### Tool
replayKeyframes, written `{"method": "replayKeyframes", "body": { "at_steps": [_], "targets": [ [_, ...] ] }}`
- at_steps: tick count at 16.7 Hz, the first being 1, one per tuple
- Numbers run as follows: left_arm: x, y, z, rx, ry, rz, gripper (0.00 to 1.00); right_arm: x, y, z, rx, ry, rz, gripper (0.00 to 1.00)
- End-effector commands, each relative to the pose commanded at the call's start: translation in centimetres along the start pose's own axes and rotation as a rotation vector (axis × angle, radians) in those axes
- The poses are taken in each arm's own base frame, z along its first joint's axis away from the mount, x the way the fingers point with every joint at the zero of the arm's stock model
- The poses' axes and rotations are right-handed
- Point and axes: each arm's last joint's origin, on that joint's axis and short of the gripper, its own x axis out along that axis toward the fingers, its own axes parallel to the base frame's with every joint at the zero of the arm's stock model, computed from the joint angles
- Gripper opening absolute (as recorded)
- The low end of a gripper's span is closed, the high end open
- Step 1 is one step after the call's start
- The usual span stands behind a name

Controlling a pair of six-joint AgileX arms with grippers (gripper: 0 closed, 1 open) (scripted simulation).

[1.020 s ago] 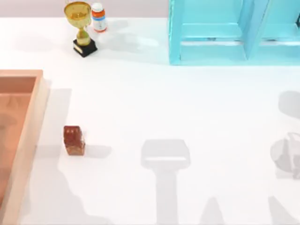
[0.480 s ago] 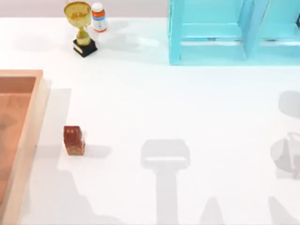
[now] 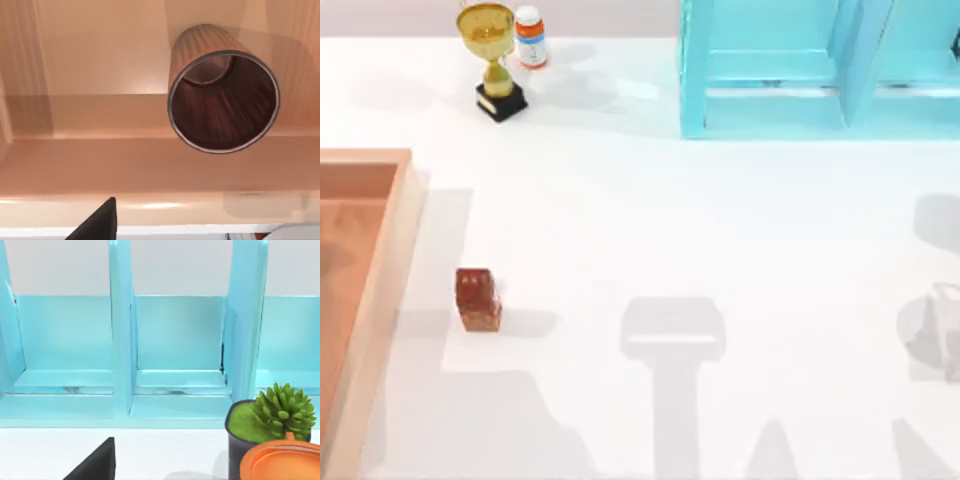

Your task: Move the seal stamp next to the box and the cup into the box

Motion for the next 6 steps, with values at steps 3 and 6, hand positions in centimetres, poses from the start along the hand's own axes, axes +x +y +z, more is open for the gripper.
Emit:
{"method": "replayKeyframes", "body": {
  "at_steps": [3, 6],
  "targets": [
    [-1.9, -0.3, -0.4, -0.001, -0.043, -0.04, 1.0, 0.0, 0.0, 0.0, 0.0, 0.0, 0.0, 1.0],
    [-2.6, -0.4, -0.5, -0.001, -0.065, -0.058, 1.0, 0.0, 0.0, 0.0, 0.0, 0.0, 0.0, 1.0]
  ]
}}
